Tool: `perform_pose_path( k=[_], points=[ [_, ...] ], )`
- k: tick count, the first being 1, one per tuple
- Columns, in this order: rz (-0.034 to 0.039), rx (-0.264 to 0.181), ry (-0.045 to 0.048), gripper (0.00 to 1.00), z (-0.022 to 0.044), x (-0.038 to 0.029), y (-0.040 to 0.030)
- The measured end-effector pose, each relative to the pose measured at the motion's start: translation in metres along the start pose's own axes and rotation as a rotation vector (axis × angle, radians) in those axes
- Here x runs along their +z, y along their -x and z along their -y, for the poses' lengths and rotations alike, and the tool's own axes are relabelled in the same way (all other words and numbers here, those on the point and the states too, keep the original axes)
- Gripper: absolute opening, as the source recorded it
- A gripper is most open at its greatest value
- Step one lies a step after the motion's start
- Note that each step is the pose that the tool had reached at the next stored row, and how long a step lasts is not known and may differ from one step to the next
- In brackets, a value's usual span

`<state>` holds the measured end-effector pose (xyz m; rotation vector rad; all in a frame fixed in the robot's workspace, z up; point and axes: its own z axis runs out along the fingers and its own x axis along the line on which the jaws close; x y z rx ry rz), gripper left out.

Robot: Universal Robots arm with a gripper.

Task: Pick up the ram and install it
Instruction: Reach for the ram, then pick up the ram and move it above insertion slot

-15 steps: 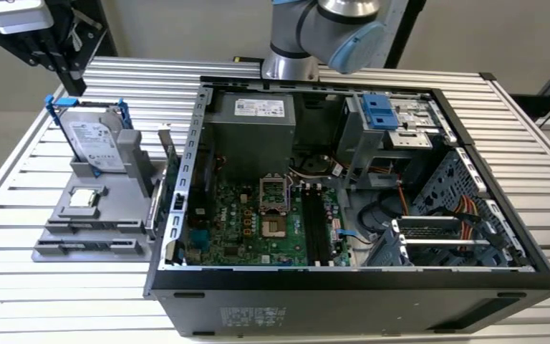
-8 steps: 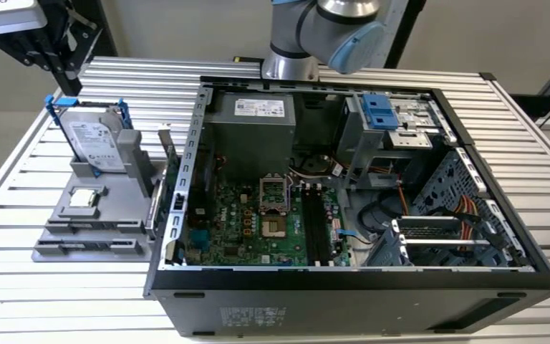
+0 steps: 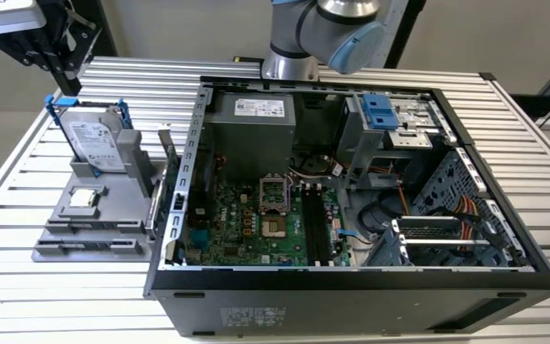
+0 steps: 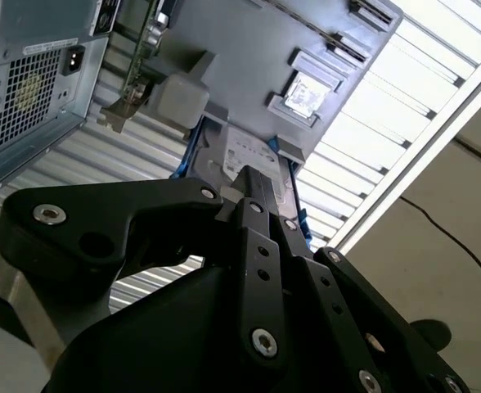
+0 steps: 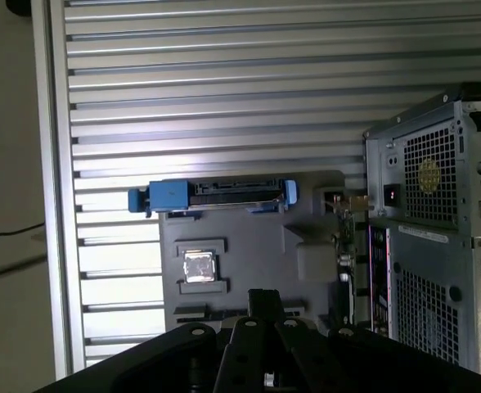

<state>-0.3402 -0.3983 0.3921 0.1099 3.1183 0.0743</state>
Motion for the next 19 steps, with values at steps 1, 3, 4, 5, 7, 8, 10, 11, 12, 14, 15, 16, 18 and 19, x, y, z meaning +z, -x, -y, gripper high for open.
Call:
perform_pose_path(
  k=[1,3,4,5,7,8,10,11,12,14,15,16,18,19],
  points=[
    [-0.0001,0.0,-0.0001,0.0,0.0005,0.0,0.0001],
    [0.0,0.0,0.0,0.0,0.0017,0.0001,0.0002],
    [0.0,0.0,0.0,0.0,0.0025,0.0,0.0003],
    [0.0,0.0,0.0,0.0,0.0035,0.0,0.0003],
    [0.0,0.0,0.0,0.0,0.0056,0.0,0.0005],
    [-0.0001,0.0,0.0,0.0,0.0066,-0.0001,0.0006],
    [0.0,0.001,0.0,0.0,0.0089,-0.0001,0.0007],
    [0.0001,0.002,-0.0001,0.0,0.0099,-0.0001,0.0008],
    [0.0001,0.003,-0.0001,0.0,0.0109,-0.0001,0.0009],
    [0.0002,0.004,-0.0001,0.0,0.0129,-0.0001,0.001],
    [0.0002,0.005,-0.0001,0.0,0.0141,-0.0001,0.0011],
    [0.0003,0.006,-0.0001,0.0,0.0152,-0.0001,0.0012],
    [0.0004,0.008,-0.0002,0.0,0.0176,-0.0002,0.0013],
    [0.0004,0.008,-0.0002,0.0,0.0188,-0.0002,0.0015]
  ],
)
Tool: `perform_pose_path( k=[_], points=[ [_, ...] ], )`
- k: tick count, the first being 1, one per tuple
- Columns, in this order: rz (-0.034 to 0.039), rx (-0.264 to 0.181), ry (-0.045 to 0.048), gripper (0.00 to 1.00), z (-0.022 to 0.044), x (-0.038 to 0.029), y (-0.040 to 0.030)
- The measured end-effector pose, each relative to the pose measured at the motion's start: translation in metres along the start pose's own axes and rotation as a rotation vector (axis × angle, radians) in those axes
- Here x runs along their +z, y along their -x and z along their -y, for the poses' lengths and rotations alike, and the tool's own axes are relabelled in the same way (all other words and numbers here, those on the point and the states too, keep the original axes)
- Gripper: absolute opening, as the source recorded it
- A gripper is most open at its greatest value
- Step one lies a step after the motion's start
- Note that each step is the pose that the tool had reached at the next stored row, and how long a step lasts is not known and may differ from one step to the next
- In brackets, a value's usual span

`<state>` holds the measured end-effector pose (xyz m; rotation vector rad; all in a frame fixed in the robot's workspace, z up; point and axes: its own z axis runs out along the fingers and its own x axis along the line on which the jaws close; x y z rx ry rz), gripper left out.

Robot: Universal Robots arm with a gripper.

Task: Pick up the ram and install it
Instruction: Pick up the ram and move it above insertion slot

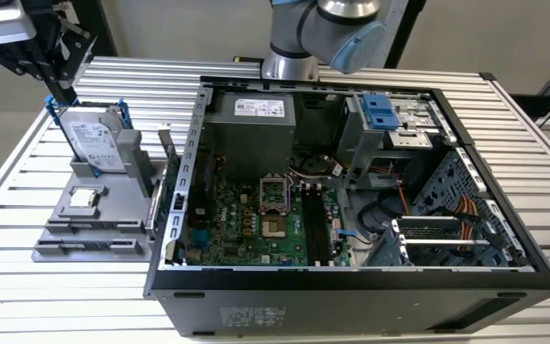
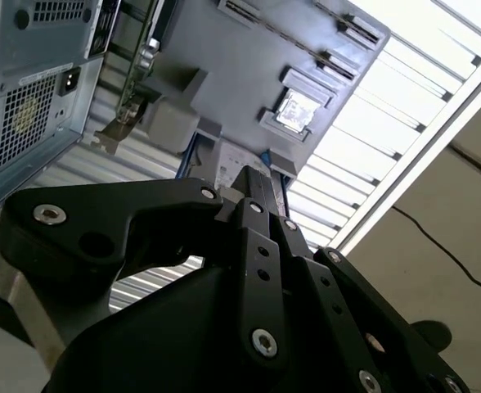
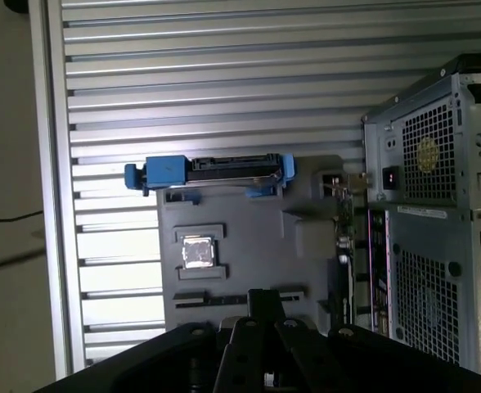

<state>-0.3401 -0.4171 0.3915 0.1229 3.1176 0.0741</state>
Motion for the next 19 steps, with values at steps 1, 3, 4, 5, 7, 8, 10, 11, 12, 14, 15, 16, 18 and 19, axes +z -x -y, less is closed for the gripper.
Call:
perform_pose_path(
  k=[1,3,4,5,7,8,10,11,12,14,15,16,18,19],
  points=[
    [0.0,0.001,0.0,0.0,0.0011,0.0,0.0001],
    [0.0001,0.002,0.0,0.0,0.0033,0.0,0.0002],
    [0.0,0.002,0.0,0.0,0.0043,0.0,0.0003],
    [0.0,0.003,0.0,0.0,0.0052,-0.0001,0.0004],
    [0.0,0.003,-0.0001,0.0,0.0072,-0.0001,0.0005],
    [0.0,0.004,-0.0001,0.0,0.0081,-0.0001,0.0006],
    [0.0,0.005,-0.0001,0.0,0.0099,-0.0001,0.0008],
    [0.0,0.005,-0.0001,0.0,0.0109,-0.0001,0.0008],
    [0.0,0.005,-0.0001,0.0,0.0119,-0.0001,0.0009],
    [0.0001,0.006,-0.0001,0.0,0.014,-0.0001,0.0011],
    [0.0001,0.007,-0.0001,0.0,0.0152,-0.0001,0.0012],
    [0.0001,0.007,-0.0001,0.0,0.0164,-0.0001,0.0013],
    [0.0001,0.008,-0.0002,0.0,0.0189,-0.0001,0.0014],
    [0.0001,0.008,-0.0002,0.0,0.0202,-0.0002,0.0016]
  ],
)
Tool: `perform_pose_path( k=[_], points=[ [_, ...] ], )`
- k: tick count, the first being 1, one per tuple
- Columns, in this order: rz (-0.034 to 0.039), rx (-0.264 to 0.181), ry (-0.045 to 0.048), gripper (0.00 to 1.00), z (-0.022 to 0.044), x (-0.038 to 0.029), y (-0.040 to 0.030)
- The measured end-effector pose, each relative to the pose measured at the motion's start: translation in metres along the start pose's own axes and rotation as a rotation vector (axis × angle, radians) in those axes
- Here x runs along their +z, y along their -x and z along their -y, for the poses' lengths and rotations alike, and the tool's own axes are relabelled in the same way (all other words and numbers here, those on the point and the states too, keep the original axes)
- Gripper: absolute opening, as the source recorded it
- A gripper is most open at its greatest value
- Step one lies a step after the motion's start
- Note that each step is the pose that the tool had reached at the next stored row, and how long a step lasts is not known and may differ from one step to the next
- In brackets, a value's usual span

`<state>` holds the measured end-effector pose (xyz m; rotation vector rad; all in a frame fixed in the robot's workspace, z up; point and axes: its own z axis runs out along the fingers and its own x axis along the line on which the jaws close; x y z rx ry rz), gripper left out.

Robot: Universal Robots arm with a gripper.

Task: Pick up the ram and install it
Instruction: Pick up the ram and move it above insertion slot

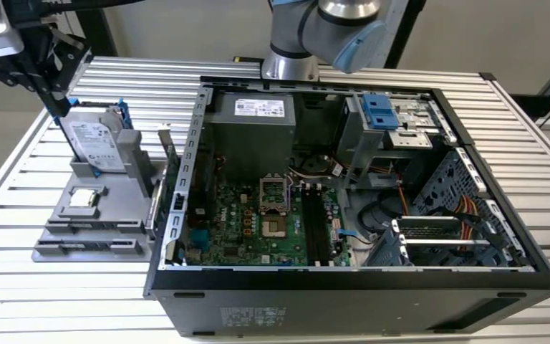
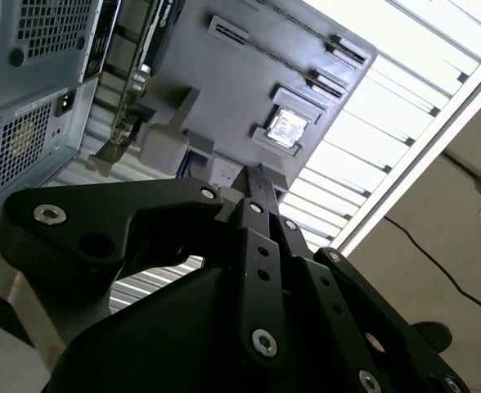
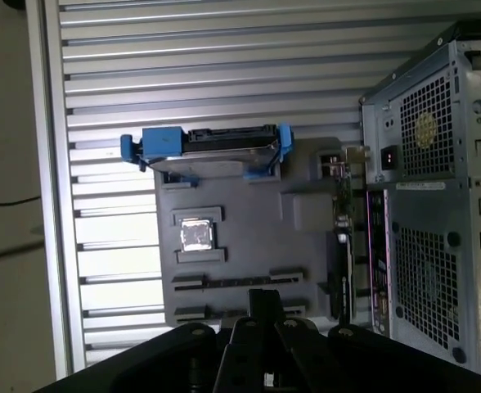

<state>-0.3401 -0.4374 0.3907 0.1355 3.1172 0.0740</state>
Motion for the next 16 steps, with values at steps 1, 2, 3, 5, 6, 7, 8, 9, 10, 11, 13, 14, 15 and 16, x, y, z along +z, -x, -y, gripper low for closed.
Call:
perform_pose_path(
  k=[1,2,3,5,6,7,8,9,10,11,13,14,15,16],
  points=[
    [0.0,0.0,0.0,0.0,0.0013,0.0,0.0001],
    [0.0,0.001,0.0,0.0,0.0026,0.0,0.0002],
    [0.0001,0.001,0.0,0.0,0.0039,0.0,0.0003],
    [0.0001,0.002,0.0,0.0,0.0065,0.0,0.0005],
    [0.0001,0.002,0.0,0.0,0.0077,0.0,0.0006],
    [0.0001,0.002,0.0,0.0,0.0091,-0.0001,0.0007],
    [0.0002,0.002,0.0,0.0,0.0104,-0.0001,0.0007],
    [0.0001,0.002,-0.0001,0.0,0.0117,-0.0001,0.0007],
    [0.0001,0.002,0.0,0.0,0.013,-0.0001,0.0006],
    [0.0002,0.002,0.0001,0.0,0.0144,-0.0002,0.0003],
    [0.0002,0.002,0.0002,0.0,0.0168,-0.0003,-0.0004],
    [0.0002,0.002,0.0003,0.0,0.0178,-0.0004,-0.0007],
    [0.0001,0.002,0.0004,0.0,0.0189,-0.0004,-0.0009],
    [0.0001,0.002,0.0004,0.0,0.0201,-0.0005,-0.0012]
  ],
)
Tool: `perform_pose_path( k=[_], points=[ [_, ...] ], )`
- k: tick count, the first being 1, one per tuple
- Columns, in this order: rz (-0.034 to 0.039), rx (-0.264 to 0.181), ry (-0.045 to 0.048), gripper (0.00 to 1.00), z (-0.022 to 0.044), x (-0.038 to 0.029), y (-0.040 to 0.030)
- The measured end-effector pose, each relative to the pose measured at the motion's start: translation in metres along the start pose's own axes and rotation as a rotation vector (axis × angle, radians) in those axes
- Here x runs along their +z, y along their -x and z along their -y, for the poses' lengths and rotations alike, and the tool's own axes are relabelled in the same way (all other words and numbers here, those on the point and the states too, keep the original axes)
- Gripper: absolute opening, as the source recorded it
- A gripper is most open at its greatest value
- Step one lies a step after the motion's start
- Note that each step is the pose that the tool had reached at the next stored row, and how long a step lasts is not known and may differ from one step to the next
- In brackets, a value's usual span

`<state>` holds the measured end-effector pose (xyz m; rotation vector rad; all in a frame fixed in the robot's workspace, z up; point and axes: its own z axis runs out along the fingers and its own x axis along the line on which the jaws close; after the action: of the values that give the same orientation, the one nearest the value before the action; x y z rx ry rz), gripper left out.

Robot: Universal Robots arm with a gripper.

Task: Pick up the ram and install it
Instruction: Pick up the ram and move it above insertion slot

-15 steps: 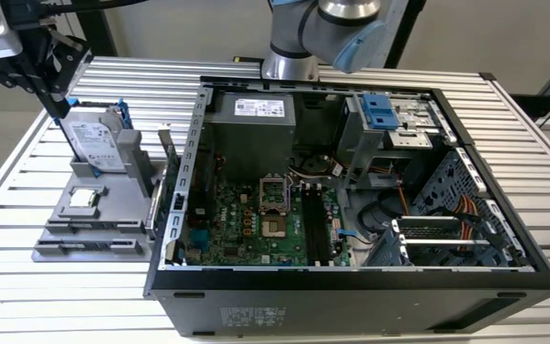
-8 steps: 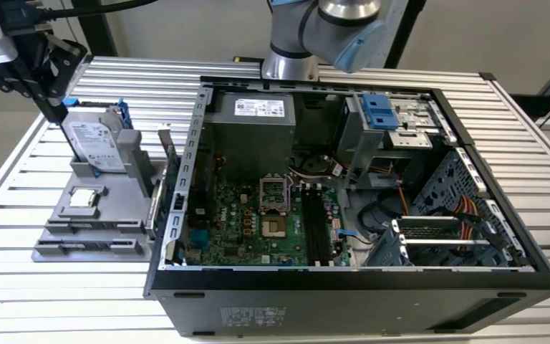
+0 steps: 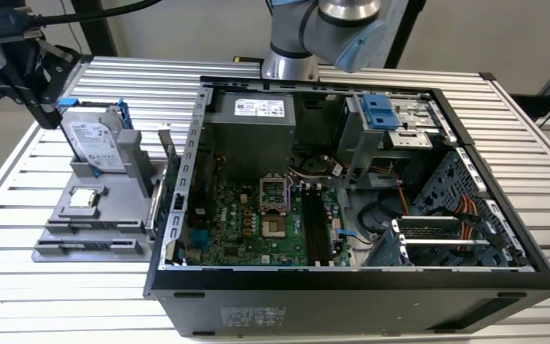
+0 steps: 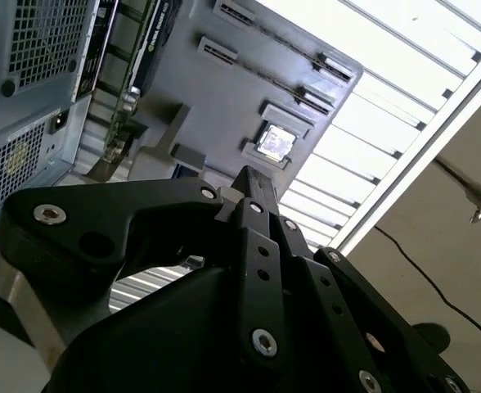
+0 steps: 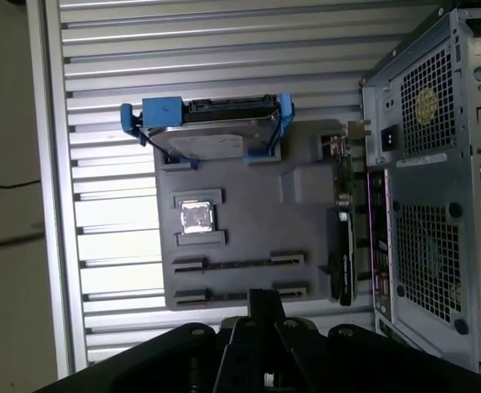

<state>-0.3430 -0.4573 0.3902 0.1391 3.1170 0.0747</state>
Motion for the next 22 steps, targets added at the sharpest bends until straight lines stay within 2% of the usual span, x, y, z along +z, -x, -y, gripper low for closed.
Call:
perform_pose_path(
  k=[22],
  points=[
    [0.0,0.0,0.0003,0.0,0.0245,-0.001,-0.0024]
  ],
)
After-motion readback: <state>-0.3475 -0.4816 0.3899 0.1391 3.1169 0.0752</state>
